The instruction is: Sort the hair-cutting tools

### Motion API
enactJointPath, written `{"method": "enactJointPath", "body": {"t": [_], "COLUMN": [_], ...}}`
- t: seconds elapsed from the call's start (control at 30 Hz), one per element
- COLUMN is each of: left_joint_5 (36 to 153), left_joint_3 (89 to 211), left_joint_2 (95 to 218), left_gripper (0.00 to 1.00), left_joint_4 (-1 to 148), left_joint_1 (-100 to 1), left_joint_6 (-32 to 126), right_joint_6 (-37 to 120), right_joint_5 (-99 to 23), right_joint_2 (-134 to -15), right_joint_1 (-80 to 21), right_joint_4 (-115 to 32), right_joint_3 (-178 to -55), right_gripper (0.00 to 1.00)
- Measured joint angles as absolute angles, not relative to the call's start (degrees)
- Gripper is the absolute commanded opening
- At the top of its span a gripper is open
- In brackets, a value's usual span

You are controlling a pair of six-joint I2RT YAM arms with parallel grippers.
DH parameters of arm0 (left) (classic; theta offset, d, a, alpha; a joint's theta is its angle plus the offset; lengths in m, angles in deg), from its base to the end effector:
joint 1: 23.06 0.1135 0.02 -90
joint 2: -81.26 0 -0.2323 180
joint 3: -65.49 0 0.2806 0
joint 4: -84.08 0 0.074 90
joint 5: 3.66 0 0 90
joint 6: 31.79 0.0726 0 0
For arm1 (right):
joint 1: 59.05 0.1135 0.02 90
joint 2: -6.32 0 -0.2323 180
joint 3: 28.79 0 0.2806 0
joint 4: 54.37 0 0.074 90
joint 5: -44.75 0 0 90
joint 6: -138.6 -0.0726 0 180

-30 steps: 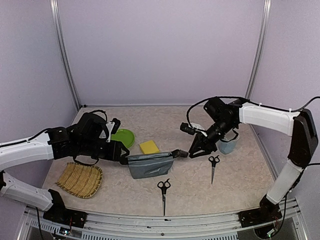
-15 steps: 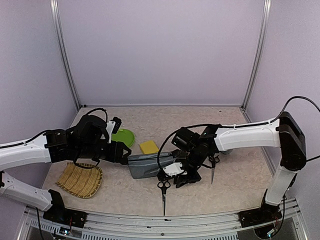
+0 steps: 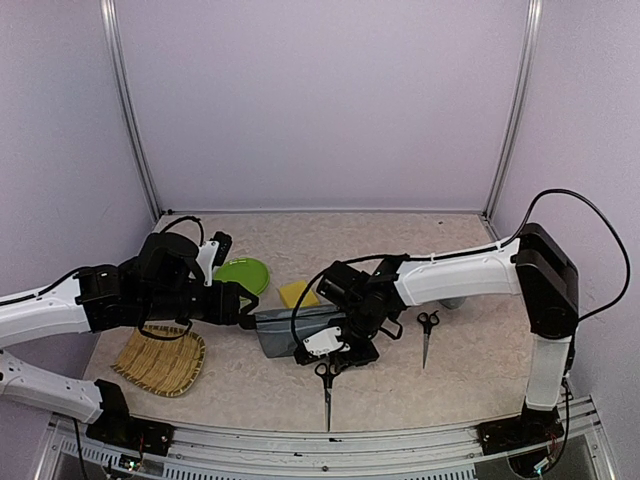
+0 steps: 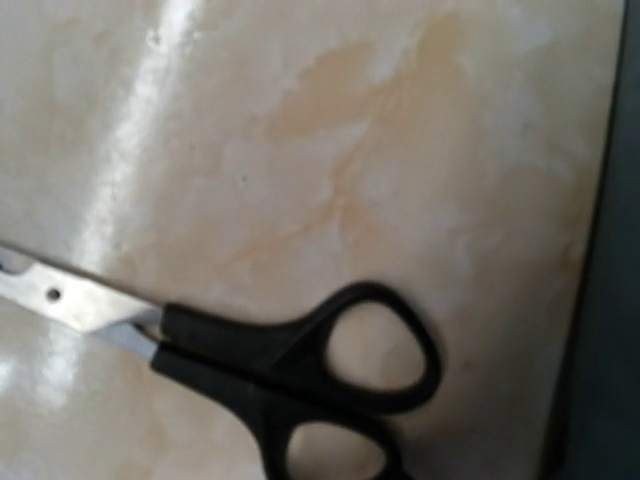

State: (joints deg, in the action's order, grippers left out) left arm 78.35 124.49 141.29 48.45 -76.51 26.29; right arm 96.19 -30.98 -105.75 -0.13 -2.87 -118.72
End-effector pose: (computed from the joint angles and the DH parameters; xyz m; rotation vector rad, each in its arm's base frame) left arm 0.1877 -0.2362 0.2226 0.3481 2.2604 -0.6610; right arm 0.1952 0.3585 0.0845 -2.3196 1.6676 0.3963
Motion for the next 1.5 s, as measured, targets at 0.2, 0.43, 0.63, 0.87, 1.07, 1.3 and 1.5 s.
{"method": "enactJointPath", "body": {"t": [0.2, 0.43, 0.63, 0.87, 1.07, 1.3, 1.5], "left_joint_5": [78.3, 78.4, 78.9, 84.5, 91.0, 94.5, 91.8], "left_joint_3": [124.4, 123.6, 122.1, 119.8, 118.3, 119.1, 123.6], "left_joint_2": [141.3, 141.2, 141.2, 143.5, 149.2, 159.9, 166.2], "left_gripper": [0.59, 0.59, 0.59, 0.51, 0.52, 0.53, 0.53], "left_joint_4": [48.6, 48.9, 49.7, 54.0, 59.6, 62.0, 57.5], "left_joint_1": [-76.5, -76.4, -76.4, -76.5, -79.2, -84.6, -89.5], "left_joint_6": [26.3, 25.4, 24.3, 21.7, 19.2, 17.2, 17.0], "right_joint_6": [97.0, 97.2, 97.1, 96.5, 95.6, 95.3, 93.2], "right_joint_5": [-31.2, -32.3, -33.4, -34.7, -35.7, -35.7, -33.7], "right_joint_2": [-108.0, -109.7, -105.5, -98.8, -95.6, -94.8, -95.2], "right_joint_1": [0.6, 0.9, 1.4, 2.7, 4.0, 4.2, 4.3], "right_joint_4": [-1.5, -0.2, -6.7, -21.2, -33.0, -37.1, -32.8], "right_joint_3": [-120.4, -120.8, -113.8, -101.3, -93.5, -91.1, -93.4], "right_gripper": [0.21, 0.10, 0.00, 0.00, 0.00, 0.00, 0.00]}}
